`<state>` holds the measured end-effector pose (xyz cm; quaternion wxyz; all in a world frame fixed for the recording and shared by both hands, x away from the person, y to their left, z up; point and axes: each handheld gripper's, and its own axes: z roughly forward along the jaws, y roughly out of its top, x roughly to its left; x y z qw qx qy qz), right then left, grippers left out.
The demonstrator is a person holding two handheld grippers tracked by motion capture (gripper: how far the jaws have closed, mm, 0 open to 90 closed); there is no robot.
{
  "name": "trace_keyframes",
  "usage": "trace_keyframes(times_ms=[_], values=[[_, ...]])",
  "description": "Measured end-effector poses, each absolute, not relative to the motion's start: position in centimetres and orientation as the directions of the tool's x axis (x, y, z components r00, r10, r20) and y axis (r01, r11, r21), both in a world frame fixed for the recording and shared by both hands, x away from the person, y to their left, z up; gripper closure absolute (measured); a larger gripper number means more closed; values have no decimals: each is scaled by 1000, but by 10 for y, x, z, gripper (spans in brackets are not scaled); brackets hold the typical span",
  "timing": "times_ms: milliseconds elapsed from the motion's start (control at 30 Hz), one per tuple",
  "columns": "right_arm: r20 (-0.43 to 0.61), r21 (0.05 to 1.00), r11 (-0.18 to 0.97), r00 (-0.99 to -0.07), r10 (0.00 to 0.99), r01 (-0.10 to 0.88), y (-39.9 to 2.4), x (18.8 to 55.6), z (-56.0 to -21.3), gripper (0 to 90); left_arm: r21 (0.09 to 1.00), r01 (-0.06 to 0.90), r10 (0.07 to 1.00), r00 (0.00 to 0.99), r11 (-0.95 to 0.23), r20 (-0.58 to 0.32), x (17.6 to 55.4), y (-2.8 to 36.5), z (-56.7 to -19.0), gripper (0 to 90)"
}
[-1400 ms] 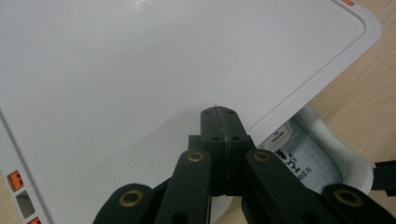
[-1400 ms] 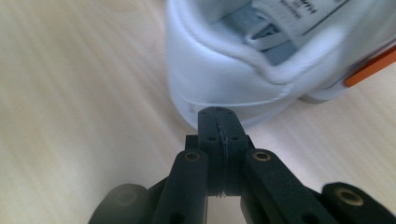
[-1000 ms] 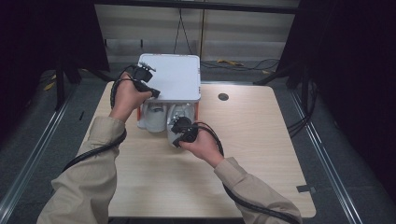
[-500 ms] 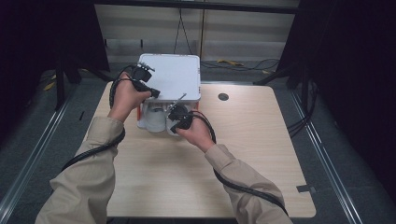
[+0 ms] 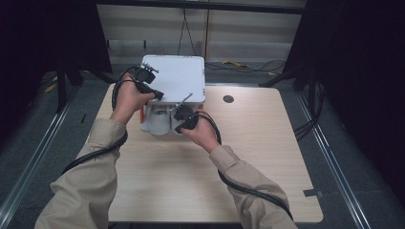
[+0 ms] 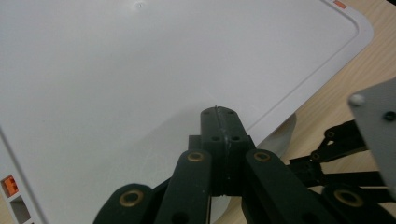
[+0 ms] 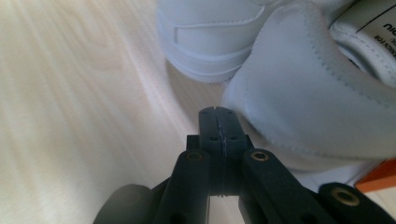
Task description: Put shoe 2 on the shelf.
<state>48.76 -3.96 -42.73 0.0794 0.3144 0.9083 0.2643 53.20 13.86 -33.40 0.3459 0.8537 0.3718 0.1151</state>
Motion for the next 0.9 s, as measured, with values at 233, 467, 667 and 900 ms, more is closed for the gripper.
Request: trace_keyframes(times_ms=[233, 467, 667, 900], values=[[74, 497, 677, -804, 590, 543, -53, 471, -429, 815, 672, 554, 721, 692, -492, -44, 531, 137, -333, 900], [71, 513, 682, -817, 572, 521, -61, 454, -424, 656, 675, 561, 726, 686, -479, -54, 531, 139, -333, 900], [63, 524, 672, -811, 581, 523, -91, 438, -412, 518, 673, 564, 736, 676, -479, -43, 530, 138, -332, 888], [83, 541, 628, -779, 621, 559, -130, 422, -413, 357, 660, 602, 753, 653, -450, -83, 512, 147, -322, 667]])
